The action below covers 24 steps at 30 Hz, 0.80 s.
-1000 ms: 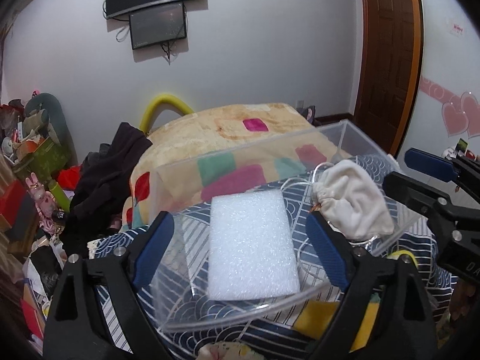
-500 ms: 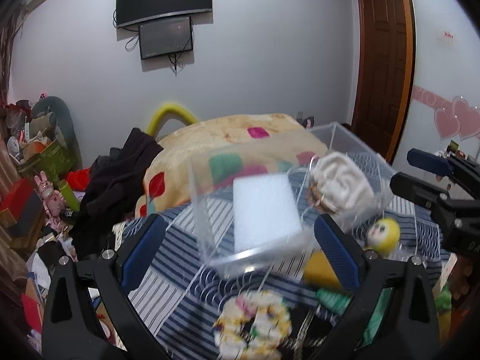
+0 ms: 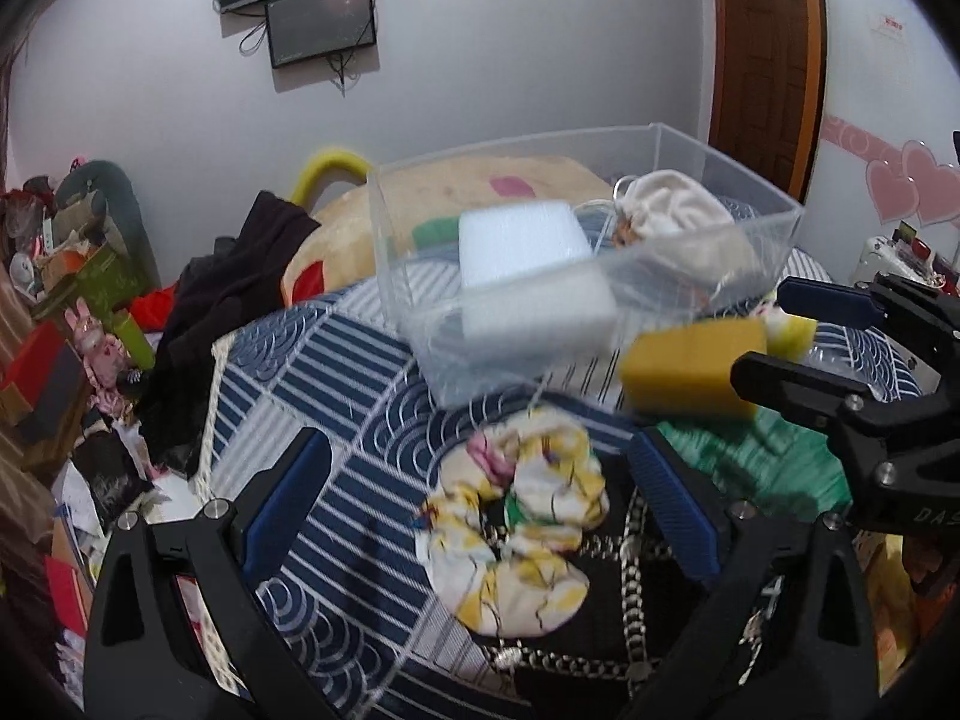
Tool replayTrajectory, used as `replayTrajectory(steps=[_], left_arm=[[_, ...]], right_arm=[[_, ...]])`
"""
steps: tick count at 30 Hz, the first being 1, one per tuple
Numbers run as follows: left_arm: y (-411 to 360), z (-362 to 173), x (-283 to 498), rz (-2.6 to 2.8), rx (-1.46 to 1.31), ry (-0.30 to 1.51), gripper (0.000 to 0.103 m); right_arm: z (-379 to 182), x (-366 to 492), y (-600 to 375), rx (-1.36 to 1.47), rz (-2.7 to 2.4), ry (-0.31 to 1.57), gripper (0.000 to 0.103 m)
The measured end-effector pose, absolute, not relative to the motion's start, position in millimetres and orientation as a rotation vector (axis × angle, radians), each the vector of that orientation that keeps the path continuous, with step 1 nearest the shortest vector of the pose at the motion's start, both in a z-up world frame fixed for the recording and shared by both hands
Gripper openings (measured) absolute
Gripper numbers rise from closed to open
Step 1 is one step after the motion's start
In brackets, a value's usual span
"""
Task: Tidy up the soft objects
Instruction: 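Grasp the floral scrunchie with left tool while right tool grasps the yellow sponge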
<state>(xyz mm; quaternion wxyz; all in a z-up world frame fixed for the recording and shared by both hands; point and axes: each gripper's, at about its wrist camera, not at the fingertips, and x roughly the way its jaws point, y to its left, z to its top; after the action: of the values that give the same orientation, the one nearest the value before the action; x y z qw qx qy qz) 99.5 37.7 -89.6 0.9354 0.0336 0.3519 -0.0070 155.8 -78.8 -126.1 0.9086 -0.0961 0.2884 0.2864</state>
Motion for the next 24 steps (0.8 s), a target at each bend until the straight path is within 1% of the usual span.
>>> replayTrajectory(steps=[5, 6, 7, 8, 9, 10, 12, 13, 14, 15, 16, 17, 21, 24], left_arm=[[40, -103, 92, -0.008, 0.044, 0.717, 0.100], [41, -105, 91, -0.011, 0.039, 0.717, 0.097], [42, -106, 90, -0.013, 0.030, 0.715, 0.094], [43, -106, 89, -0.016, 0.017, 0.709, 0.086], [44, -107, 89, -0.021, 0.010, 0.708, 0.080], [45, -107, 90, -0.025, 0.005, 0.710, 0.077], [46, -108, 92, -0.037, -0.014, 0.716, 0.061], [46, -108, 93, -0.042, -0.020, 0.719, 0.057], [46, -108, 94, -0.048, -0.024, 0.723, 0.049], [45, -108, 94, -0.054, -0.026, 0.726, 0.040], [45, -108, 95, -0.058, -0.027, 0.727, 0.036], [44, -108, 94, -0.061, -0.029, 0.728, 0.030], [42, -105, 91, -0.075, -0.026, 0.714, 0.024], [41, -99, 86, -0.072, -0.013, 0.686, 0.023]], right_arm=[[-136, 158, -74, -0.205, 0.596, 0.624, 0.064], [-137, 159, -72, -0.205, 0.593, 0.628, 0.064], [-139, 160, -71, -0.202, 0.594, 0.633, 0.064], [-140, 161, -71, -0.199, 0.596, 0.638, 0.064], [-141, 162, -70, -0.197, 0.600, 0.645, 0.064], [-142, 161, -70, -0.195, 0.598, 0.647, 0.064], [-143, 163, -71, -0.187, 0.598, 0.651, 0.063], [-144, 163, -71, -0.184, 0.599, 0.652, 0.057], [-144, 164, -71, -0.182, 0.599, 0.652, 0.050], [-144, 163, -72, -0.181, 0.601, 0.654, 0.047], [-143, 163, -72, -0.179, 0.606, 0.656, 0.040], [-143, 162, -72, -0.177, 0.610, 0.658, 0.039], [-140, 155, -75, -0.182, 0.606, 0.634, 0.037], [-135, 150, -81, -0.182, 0.598, 0.612, 0.037]])
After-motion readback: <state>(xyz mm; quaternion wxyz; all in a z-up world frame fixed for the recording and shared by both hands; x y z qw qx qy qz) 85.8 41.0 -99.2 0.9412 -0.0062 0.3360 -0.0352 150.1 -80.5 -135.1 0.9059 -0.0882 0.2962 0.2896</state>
